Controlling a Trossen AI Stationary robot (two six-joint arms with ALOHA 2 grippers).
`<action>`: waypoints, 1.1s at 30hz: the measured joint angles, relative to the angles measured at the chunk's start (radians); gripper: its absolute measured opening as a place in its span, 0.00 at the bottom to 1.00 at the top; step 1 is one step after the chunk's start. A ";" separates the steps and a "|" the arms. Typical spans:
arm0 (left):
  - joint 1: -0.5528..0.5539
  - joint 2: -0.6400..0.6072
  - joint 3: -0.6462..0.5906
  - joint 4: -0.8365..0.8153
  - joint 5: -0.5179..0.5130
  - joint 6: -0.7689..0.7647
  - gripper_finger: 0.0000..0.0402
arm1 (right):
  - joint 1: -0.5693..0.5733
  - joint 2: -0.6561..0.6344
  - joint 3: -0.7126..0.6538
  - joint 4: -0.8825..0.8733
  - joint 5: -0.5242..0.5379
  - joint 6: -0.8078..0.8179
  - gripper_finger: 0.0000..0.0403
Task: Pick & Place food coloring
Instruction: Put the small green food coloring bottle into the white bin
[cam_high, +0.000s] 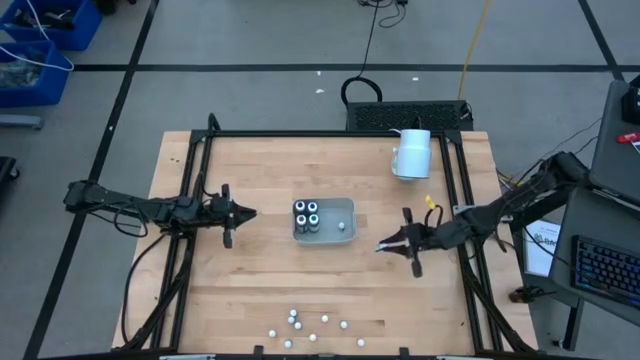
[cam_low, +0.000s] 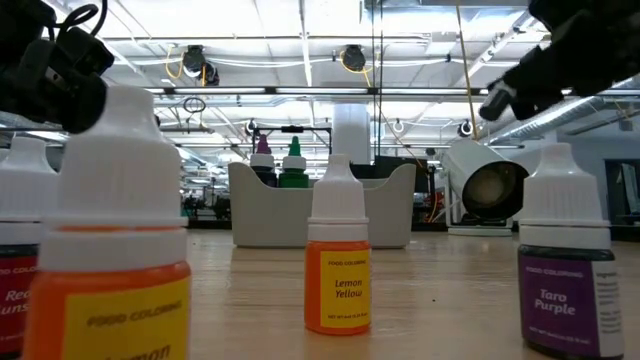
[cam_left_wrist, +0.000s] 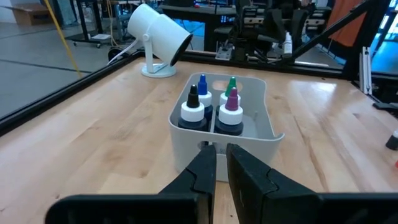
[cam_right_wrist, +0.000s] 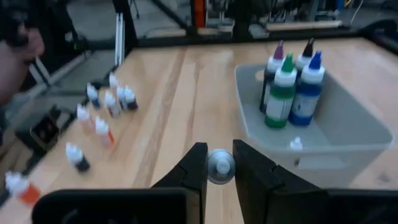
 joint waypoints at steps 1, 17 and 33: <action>0.000 0.000 0.000 0.000 0.000 -0.007 0.12 | -0.008 0.006 0.001 0.024 0.000 0.000 0.11; 0.000 0.000 0.000 0.002 -0.001 0.001 0.12 | -0.200 0.377 0.590 -0.345 -0.028 -0.161 0.11; 0.000 0.000 0.000 0.002 -0.001 0.030 0.12 | -0.442 0.828 0.906 -0.642 -0.182 -0.161 0.11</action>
